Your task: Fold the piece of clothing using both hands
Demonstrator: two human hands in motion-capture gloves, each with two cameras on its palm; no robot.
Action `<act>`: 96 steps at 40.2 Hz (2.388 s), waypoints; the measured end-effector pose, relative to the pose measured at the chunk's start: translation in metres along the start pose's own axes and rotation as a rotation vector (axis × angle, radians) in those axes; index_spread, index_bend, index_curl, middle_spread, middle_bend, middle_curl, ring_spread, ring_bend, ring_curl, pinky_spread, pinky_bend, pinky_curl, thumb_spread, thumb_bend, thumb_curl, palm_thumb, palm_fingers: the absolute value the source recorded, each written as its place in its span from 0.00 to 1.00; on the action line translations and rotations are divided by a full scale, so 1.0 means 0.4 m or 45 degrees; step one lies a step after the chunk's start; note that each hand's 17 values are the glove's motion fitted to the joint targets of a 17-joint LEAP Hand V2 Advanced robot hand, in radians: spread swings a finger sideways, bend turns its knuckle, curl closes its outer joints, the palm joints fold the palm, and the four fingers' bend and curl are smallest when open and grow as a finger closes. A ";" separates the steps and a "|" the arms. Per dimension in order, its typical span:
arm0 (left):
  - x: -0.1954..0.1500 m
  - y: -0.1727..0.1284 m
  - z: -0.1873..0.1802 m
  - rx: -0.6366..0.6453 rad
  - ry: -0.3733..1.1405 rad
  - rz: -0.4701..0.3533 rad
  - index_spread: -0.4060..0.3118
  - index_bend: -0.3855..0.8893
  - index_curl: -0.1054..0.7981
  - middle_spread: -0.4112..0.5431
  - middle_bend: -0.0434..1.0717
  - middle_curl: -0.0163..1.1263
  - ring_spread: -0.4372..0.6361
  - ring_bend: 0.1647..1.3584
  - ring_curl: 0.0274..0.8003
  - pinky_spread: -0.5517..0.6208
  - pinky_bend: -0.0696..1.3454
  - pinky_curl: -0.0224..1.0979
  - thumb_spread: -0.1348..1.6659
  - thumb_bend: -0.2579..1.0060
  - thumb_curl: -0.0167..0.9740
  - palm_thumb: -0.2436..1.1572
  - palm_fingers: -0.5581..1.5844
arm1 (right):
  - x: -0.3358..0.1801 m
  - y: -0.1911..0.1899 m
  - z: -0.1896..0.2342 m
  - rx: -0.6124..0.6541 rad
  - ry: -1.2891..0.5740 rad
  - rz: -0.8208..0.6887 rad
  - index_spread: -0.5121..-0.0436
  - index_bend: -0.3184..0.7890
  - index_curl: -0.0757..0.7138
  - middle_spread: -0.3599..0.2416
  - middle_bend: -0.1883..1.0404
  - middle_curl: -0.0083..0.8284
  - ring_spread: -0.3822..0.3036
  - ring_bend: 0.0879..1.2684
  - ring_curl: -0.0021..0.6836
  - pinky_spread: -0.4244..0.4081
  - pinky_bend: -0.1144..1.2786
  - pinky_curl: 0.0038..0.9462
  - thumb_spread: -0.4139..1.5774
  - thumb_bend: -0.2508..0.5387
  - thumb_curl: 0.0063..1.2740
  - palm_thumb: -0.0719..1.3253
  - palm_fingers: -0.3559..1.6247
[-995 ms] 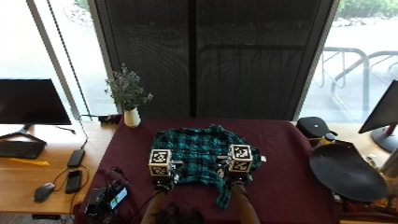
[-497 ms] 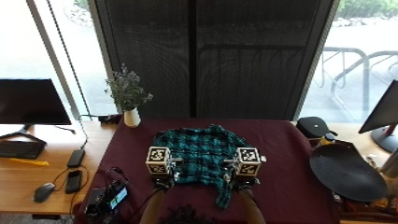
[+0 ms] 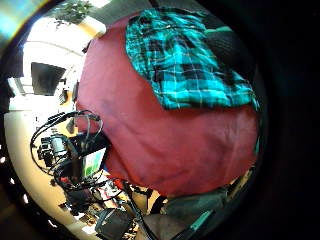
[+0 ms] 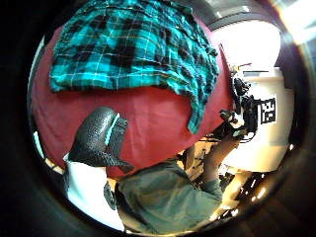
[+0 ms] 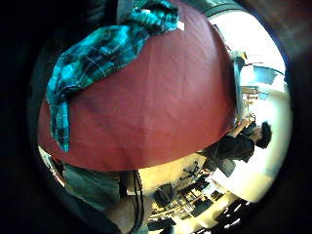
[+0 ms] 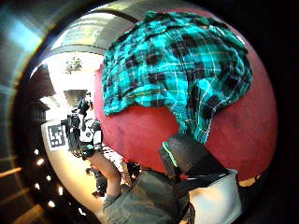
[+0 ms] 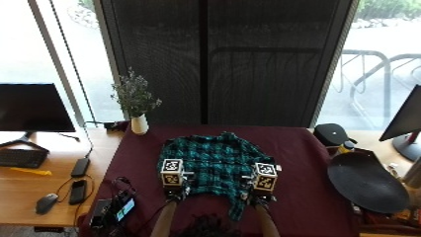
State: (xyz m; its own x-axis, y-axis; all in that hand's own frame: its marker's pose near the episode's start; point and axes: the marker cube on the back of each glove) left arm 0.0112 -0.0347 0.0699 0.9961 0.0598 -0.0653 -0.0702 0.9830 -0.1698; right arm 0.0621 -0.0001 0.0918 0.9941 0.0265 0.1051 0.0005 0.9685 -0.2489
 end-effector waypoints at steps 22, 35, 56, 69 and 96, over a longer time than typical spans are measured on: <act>-0.030 -0.004 0.076 0.007 -0.150 -0.061 0.40 0.47 0.45 0.36 0.29 0.38 0.46 0.37 0.37 0.63 0.36 0.31 0.70 0.21 0.37 0.60 0.50 | -0.024 0.005 0.044 -0.060 0.188 0.051 0.37 0.51 0.46 0.56 0.30 0.37 0.63 0.23 0.43 0.55 0.55 0.36 0.73 0.34 0.27 0.57 0.36; -0.042 -0.093 0.168 0.345 -0.279 -0.042 0.27 0.49 0.54 0.21 0.30 0.39 0.26 0.33 0.39 0.50 0.25 0.30 0.72 0.20 0.40 0.66 0.70 | -0.044 0.011 0.032 0.172 0.271 0.027 0.38 0.57 0.57 0.35 0.26 0.36 0.34 0.24 0.47 0.38 0.51 0.35 0.74 0.40 0.29 0.73 0.56; -0.043 0.026 0.043 -0.102 -0.350 0.117 0.18 0.42 0.53 0.09 0.36 0.44 0.07 0.41 0.50 0.28 0.26 0.37 0.67 0.19 0.45 0.75 0.83 | 0.009 0.026 -0.011 -0.104 0.230 -0.167 0.45 0.39 0.56 0.24 0.36 0.46 0.13 0.32 0.57 0.14 0.47 0.38 0.71 0.35 0.35 0.82 0.80; -0.074 0.065 -0.166 -0.351 -0.214 0.183 0.16 0.43 0.56 0.07 0.40 0.46 0.05 0.43 0.52 0.30 0.18 0.37 0.67 0.19 0.43 0.76 0.82 | -0.021 0.026 -0.246 -0.213 0.032 -0.420 0.47 0.38 0.51 0.24 0.37 0.51 0.13 0.40 0.61 0.11 0.49 0.39 0.70 0.29 0.37 0.82 0.81; -0.027 -0.487 -0.133 0.217 -0.174 -0.212 0.16 0.48 0.64 0.09 0.48 0.48 0.07 0.42 0.53 0.44 0.11 0.24 0.75 0.20 0.38 0.79 0.76 | -0.121 -0.619 -0.308 0.246 -0.146 0.112 0.46 0.39 0.46 0.21 0.42 0.57 0.19 0.52 0.67 0.10 0.52 0.40 0.66 0.30 0.38 0.82 0.81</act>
State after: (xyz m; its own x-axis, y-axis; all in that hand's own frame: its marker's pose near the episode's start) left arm 0.0111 -0.2363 0.0515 0.9920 -0.0938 0.0849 0.0941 0.9956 0.0014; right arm 0.0270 -0.2714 0.0298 0.9705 0.1303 0.2028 -0.1175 0.9903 -0.0742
